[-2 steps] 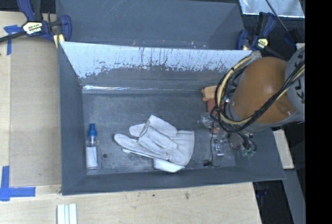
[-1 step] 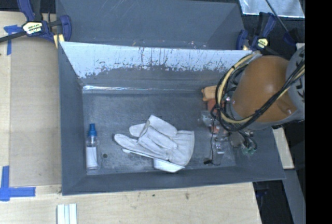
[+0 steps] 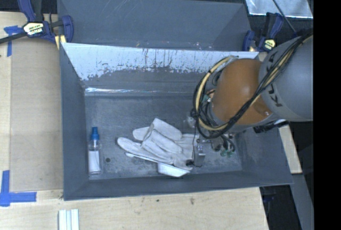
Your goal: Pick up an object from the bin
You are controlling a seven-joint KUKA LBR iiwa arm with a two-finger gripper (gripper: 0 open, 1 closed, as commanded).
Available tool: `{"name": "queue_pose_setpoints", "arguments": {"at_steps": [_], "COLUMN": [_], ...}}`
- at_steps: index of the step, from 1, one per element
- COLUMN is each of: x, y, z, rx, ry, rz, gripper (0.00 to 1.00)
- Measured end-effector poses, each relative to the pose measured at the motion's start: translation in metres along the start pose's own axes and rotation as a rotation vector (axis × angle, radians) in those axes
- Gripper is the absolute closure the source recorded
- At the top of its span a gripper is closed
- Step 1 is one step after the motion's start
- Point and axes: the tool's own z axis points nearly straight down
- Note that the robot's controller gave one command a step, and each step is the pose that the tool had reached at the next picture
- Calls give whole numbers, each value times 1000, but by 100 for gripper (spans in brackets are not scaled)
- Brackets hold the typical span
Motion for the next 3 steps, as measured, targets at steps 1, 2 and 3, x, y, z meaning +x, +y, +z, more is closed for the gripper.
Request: {"name": "queue_pose_setpoints", "arguments": {"at_steps": [1, 2, 3], "x": [-15, -15, -17], "y": [-6, -6, -23], "z": [26, 26, -139], "rx": [0, 0, 0], "ry": [-3, -3, -3], "rz": [-22, -23, 46], "gripper": [100, 100, 100]}}
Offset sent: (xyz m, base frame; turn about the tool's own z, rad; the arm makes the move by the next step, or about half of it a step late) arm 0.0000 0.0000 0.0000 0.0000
